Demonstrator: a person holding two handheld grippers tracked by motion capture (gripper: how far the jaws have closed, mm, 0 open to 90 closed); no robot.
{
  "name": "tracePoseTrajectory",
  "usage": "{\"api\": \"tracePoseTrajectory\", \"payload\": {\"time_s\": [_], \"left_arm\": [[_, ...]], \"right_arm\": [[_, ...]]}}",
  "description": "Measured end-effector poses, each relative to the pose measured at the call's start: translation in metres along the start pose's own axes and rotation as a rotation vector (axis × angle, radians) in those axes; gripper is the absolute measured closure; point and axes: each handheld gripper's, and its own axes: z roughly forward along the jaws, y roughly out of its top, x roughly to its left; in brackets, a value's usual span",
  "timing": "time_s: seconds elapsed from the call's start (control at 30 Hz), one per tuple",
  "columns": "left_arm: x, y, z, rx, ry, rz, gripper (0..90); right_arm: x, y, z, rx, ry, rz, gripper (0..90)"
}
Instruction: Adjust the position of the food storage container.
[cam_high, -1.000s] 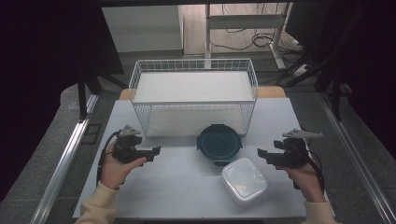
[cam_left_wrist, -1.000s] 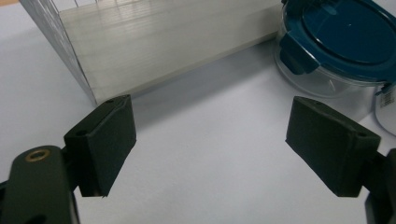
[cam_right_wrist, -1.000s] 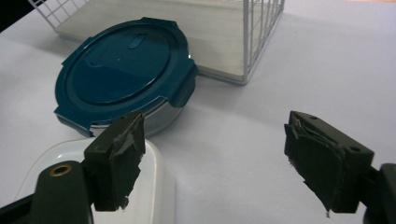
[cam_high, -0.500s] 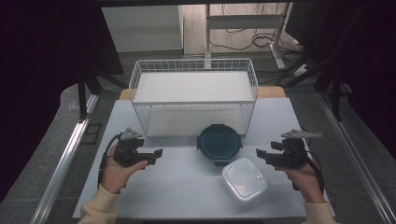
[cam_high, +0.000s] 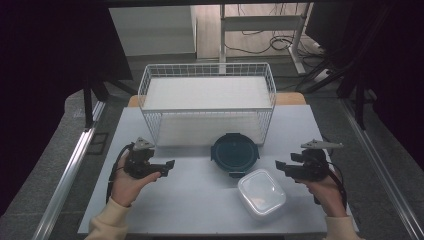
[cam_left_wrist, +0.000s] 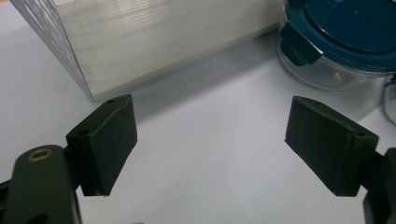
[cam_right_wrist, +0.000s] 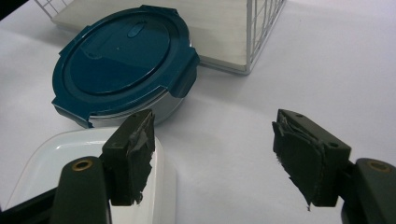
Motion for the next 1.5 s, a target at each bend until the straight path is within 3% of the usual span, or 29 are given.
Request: {"api": "tracePoseTrajectory", "payload": {"time_s": [0.37,0.73,1.03,1.07,1.1,1.2,1.5], "left_arm": [[0.004,0.0,-0.005,-0.006,-0.023,-0.011,16.7],[0.006,-0.001,0.001,0.014,-0.036,-0.006,16.2],[0.006,-0.002,0.002,0.022,-0.034,-0.006,16.1],[0.006,-0.002,0.002,0.022,-0.033,-0.006,16.1],[0.006,-0.002,0.002,0.023,-0.033,-0.005,16.1],[0.006,-0.003,0.003,0.026,-0.034,-0.004,16.1],[0.006,-0.003,0.003,0.028,-0.034,-0.002,16.1]], "right_arm": [[0.006,0.016,0.003,0.009,0.021,-0.011,34.6],[0.011,0.041,0.019,0.081,0.01,-0.051,44.9],[0.01,0.051,0.04,0.185,0.015,-0.027,67.2],[0.01,0.051,0.046,0.208,0.013,-0.034,74.0],[0.01,0.051,0.046,0.208,0.013,-0.034,74.0],[0.013,0.053,0.06,0.257,0.004,-0.037,86.6],[0.014,0.056,0.084,0.323,-0.028,-0.049,89.6]]}}
